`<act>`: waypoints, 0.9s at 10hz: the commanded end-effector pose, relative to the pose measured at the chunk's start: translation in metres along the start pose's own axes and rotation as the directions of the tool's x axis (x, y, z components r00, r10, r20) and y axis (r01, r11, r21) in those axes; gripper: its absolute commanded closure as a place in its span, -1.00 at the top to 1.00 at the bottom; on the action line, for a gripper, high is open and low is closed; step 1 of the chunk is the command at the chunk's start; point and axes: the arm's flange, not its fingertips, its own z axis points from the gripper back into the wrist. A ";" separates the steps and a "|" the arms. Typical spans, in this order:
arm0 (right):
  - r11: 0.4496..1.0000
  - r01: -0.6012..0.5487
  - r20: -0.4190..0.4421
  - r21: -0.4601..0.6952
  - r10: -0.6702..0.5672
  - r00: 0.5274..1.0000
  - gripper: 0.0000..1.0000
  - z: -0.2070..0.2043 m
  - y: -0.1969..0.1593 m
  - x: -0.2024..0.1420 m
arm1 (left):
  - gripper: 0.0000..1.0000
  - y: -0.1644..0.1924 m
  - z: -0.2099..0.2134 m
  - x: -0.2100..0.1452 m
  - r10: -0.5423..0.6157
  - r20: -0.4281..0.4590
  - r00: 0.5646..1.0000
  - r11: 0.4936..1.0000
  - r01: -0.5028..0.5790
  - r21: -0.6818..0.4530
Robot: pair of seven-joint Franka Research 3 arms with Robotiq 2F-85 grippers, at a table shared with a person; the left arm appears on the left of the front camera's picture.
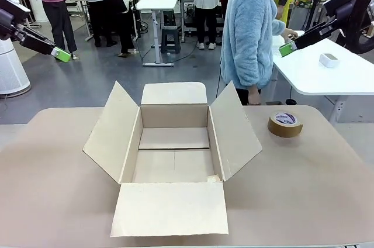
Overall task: Wrap the clocks to prevent damage.
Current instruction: Open the side flaps of the Package Box.
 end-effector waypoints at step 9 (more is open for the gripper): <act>0.697 0.185 -0.338 -0.693 -0.539 0.771 -0.98 -0.225 0.106 0.023 | -0.99 -0.112 -0.206 0.080 0.565 -0.340 0.752 0.787 -0.367 0.496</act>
